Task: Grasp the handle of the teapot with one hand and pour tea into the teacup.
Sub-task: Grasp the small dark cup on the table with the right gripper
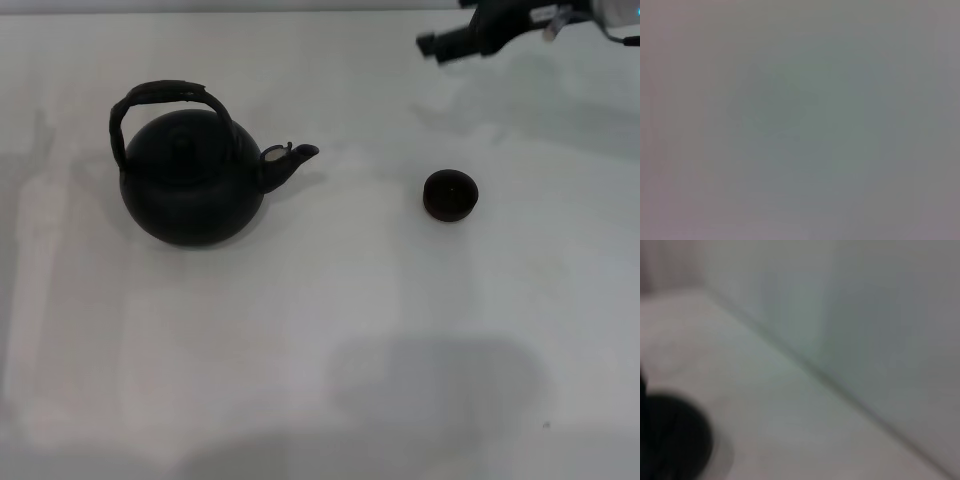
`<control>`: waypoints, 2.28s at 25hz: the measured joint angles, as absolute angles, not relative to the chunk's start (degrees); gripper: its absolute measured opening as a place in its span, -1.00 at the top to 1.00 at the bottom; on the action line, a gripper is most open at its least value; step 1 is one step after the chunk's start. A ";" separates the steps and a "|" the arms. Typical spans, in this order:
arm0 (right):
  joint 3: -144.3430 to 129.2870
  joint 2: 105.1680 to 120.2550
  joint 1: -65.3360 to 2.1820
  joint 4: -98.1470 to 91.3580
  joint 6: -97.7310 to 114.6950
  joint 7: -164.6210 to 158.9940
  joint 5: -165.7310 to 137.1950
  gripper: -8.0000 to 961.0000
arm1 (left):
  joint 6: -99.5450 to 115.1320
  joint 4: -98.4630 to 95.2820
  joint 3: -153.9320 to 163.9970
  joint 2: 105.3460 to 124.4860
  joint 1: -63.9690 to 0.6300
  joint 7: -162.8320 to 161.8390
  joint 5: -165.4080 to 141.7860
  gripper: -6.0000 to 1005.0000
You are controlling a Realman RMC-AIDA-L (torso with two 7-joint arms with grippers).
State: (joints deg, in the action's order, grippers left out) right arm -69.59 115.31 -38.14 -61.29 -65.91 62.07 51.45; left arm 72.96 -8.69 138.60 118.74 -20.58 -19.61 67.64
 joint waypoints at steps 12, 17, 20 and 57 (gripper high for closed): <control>-89.54 115.64 -45.87 -61.66 -71.67 46.65 38.53 -0.75 | 72.88 -8.61 138.60 118.83 -20.59 -19.62 67.96 -0.77; -95.07 115.83 -48.19 -58.59 -70.68 42.90 36.99 -0.74 | 72.63 -8.61 138.60 118.83 -20.57 -19.79 67.95 -0.77; -96.54 115.97 -48.63 -57.69 -70.50 42.45 36.93 -0.74 | 72.59 -8.61 138.60 118.83 -20.61 -19.75 67.95 -0.77; -100.77 115.90 -48.97 -50.55 -70.39 39.57 33.69 -0.66 | 72.51 -8.52 137.98 118.74 -21.01 -19.60 67.94 -0.77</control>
State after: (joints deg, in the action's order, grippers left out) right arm -100.77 115.90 -48.97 -50.55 -70.39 39.57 33.69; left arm 72.51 -8.52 137.98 118.74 -21.00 -19.60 67.94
